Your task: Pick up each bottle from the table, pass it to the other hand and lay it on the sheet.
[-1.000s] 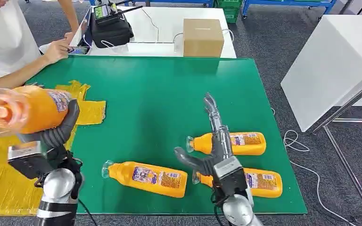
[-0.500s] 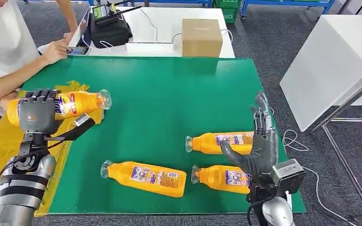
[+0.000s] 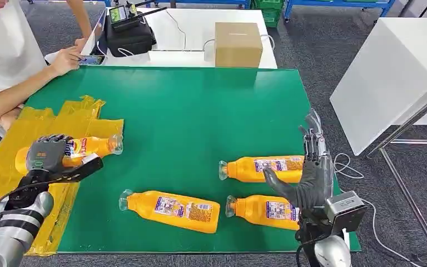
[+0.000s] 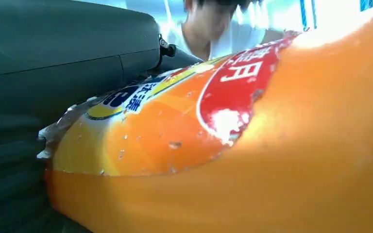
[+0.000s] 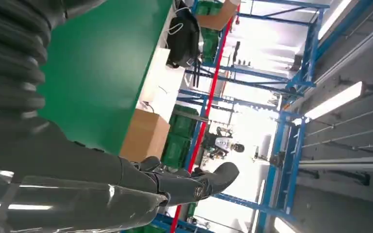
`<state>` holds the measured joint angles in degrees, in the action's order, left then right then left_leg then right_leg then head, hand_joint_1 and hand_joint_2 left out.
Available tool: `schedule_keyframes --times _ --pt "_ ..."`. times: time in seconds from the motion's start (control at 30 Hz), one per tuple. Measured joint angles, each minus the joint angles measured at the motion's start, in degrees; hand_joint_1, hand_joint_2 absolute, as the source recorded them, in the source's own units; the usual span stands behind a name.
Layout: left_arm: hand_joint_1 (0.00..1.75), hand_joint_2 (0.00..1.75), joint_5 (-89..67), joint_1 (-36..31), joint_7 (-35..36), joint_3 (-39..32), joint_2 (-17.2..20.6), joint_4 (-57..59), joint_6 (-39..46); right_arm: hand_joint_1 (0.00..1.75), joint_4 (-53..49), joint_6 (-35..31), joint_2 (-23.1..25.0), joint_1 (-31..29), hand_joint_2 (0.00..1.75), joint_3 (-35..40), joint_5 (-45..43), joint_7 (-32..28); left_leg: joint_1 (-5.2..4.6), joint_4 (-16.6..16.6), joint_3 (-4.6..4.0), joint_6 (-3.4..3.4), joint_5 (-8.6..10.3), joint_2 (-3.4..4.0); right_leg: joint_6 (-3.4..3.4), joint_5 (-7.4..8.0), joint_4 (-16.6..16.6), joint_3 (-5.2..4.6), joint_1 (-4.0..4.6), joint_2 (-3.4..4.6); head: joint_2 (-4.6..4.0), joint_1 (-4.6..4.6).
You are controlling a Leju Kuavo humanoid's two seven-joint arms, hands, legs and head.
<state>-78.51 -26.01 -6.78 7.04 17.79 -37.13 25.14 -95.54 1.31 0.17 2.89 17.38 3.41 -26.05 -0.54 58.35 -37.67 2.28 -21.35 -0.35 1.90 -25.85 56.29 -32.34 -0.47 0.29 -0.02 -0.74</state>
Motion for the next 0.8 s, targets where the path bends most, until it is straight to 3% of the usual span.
schedule_keyframes --times 0.13,0.17,0.2,0.8 --pt "1.75 1.75 0.6 0.1 -0.5 0.5 -0.4 3.2 0.1 0.0 0.0 0.0 0.0 -0.3 1.75 0.0 0.0 0.2 0.0 0.0 0.0 0.0 0.0 0.0 0.0 0.0 0.0 0.0 0.0 0.0 0.0 0.02" --pt "0.23 1.75 0.6 0.2 -0.6 0.6 -0.5 3.9 0.1 0.0 0.0 0.0 0.0 -0.5 1.75 0.0 0.1 0.3 0.0 0.0 0.0 0.0 0.0 0.0 0.0 0.0 0.0 0.0 0.0 0.0 0.0 0.0" --pt "0.0 1.75 0.7 0.2 -0.6 0.7 -0.7 4.3 0.2 0.0 0.0 0.0 0.0 -0.5 1.75 0.0 0.1 0.4 0.0 0.0 0.0 0.0 0.0 -0.02 0.0 0.0 0.0 0.01 -0.01 -0.01 0.0 0.0" --pt "0.0 1.75 -0.9 -1.2 2.0 2.2 -2.7 8.0 -0.4 0.0 0.7 -2.4 0.0 -2.2 1.75 0.1 4.3 1.6 -0.01 0.0 0.22 -0.04 0.1 -0.3 -0.02 -0.01 0.0 0.3 0.01 -0.21 0.0 0.0"
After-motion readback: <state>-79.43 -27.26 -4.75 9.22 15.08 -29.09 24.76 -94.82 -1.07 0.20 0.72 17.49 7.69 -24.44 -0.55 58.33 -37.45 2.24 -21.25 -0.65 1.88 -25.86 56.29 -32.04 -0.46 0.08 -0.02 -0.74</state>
